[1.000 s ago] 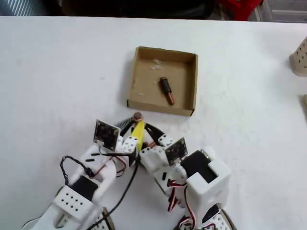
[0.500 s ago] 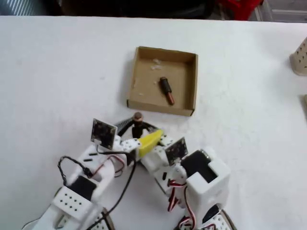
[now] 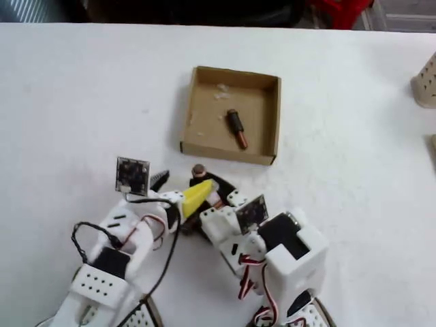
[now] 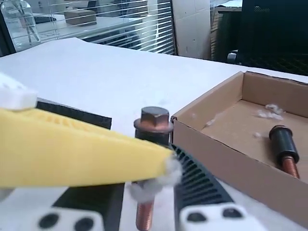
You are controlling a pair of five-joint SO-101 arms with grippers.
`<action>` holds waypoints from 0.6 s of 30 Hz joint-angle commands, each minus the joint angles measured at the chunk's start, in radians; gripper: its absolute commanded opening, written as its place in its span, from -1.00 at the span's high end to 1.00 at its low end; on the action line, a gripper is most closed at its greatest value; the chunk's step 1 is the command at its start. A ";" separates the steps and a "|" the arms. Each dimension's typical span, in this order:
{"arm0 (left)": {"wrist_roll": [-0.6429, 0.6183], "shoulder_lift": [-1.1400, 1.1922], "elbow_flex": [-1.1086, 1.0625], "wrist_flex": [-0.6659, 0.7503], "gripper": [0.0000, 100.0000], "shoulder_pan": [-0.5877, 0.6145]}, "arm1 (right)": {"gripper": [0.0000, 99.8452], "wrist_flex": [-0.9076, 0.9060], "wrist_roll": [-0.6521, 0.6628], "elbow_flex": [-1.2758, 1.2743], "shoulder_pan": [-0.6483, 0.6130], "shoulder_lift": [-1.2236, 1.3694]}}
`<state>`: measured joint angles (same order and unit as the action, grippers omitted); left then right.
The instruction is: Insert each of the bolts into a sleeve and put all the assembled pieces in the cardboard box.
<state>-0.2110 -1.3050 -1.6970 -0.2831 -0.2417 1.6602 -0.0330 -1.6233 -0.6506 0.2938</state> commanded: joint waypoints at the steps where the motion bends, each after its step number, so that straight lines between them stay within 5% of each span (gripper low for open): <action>1: 0.008 -0.010 -0.002 -0.006 0.29 0.010 | 0.97 0.027 -0.011 -0.006 0.015 -0.012; 8: 0.003 -0.013 0.031 0.011 0.29 0.004 | 0.97 0.027 -0.011 -0.006 0.015 -0.012; 18: -0.167 -0.013 0.235 0.028 0.29 0.002 | 0.97 0.027 -0.011 -0.006 0.015 -0.012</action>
<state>-0.3184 -1.3050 -1.5804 -0.2816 -0.2401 1.6602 -0.0330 -1.6233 -0.6490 0.2938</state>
